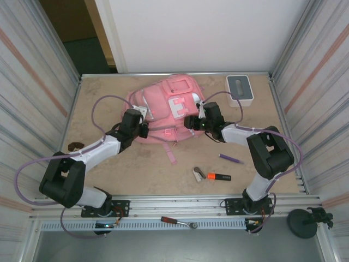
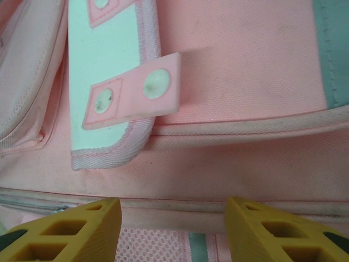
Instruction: Pack the student bag
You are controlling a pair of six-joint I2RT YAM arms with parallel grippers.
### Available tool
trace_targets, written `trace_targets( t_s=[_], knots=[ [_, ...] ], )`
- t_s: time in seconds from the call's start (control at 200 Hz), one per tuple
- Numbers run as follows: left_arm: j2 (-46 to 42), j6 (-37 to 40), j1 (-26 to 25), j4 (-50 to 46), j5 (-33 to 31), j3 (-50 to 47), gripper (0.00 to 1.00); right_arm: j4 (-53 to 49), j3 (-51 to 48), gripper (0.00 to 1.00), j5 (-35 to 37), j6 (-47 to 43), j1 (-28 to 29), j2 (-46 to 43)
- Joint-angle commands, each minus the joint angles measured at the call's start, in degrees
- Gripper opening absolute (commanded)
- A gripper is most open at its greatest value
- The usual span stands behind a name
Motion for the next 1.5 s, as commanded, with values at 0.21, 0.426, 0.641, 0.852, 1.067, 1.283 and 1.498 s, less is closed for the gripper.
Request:
trace_targets(
  t_s=[0.21,0.426,0.641,0.852,1.067,1.283,1.498],
  knots=[
    [-2.8,1.2,2.3,0.5,3.9,-2.0,0.06,-2.4,-1.2,0.52,1.7,-1.2,-1.7,-0.2],
    [-0.9,1.5,2.6,1.4,5.7,-1.5,0.17,-2.3,-1.1,0.52,1.6,-1.1,-1.7,0.0],
    [1.5,1.1,2.6,2.6,6.2,-0.7,0.23,-2.4,-1.2,0.52,1.5,-1.1,-1.7,0.1],
    [3.9,0.2,2.7,3.4,6.8,-0.5,0.26,-2.7,-1.6,0.52,1.7,-1.2,-1.8,-0.2],
    [3.9,0.1,2.7,3.6,6.0,-0.9,0.16,-3.0,-1.2,0.52,1.9,-1.3,-2.2,-0.3],
    [-0.8,0.2,2.7,4.1,5.9,-2.5,0.00,-4.6,-1.2,0.52,2.4,-1.5,-3.5,-2.0],
    [-5.3,-1.6,2.6,-0.1,14.0,-0.9,0.00,-6.9,-1.9,0.54,0.1,0.1,-5.2,-8.2]
  ],
)
